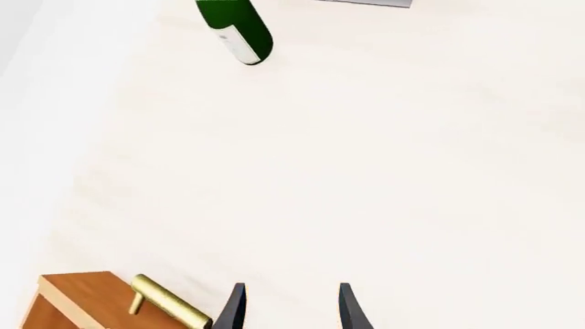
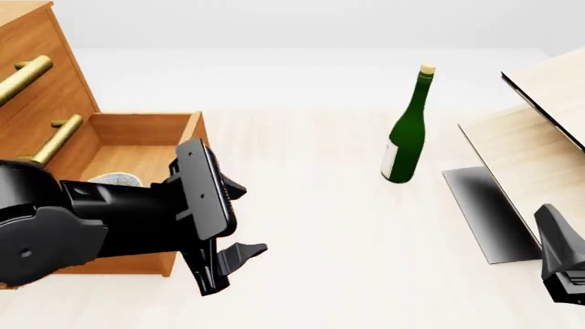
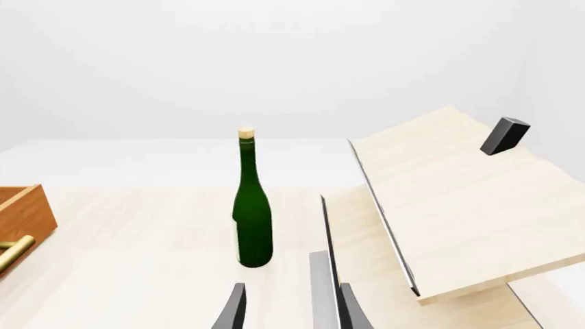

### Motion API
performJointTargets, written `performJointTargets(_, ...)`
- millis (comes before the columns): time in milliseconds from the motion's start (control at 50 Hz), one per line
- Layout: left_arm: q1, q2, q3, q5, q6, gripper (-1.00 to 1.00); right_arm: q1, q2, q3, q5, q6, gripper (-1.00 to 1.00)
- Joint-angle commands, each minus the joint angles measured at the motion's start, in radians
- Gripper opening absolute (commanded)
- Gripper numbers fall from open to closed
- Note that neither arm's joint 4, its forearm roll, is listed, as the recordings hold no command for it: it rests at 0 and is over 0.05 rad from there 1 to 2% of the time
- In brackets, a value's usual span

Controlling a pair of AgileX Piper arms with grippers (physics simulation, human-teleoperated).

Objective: Put the bowl in the bottom drawer of the cabinet and close it.

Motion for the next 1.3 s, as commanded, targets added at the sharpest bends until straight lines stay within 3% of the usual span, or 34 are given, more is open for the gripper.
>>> performJointTargets(20, -0.043, 0.089, 0.007, -0.014, -0.074, 1.0, 0.0, 0.0, 0.0, 0.0, 0.0, 1.0)
performJointTargets(80, -0.048, 0.104, 0.003, -0.011, -0.087, 1.0, 0.0, 0.0, 0.0, 0.0, 0.0, 1.0)
performJointTargets(140, -0.082, 0.161, -0.026, 0.011, -0.144, 1.0, 0.0, 0.0, 0.0, 0.0, 0.0, 1.0)
performJointTargets(280, -0.057, 0.15, -0.007, 0.001, -0.133, 1.0, 0.0, 0.0, 0.0, 0.0, 0.0, 1.0)
performJointTargets(840, 0.008, 0.274, 0.014, -0.013, -0.218, 1.0, 0.0, 0.0, 0.0, 0.0, 0.0, 1.0)
performJointTargets(1300, 0.162, 0.352, 0.048, -0.048, -0.23, 1.0, 0.0, 0.0, 0.0, 0.0, 0.0, 1.0)
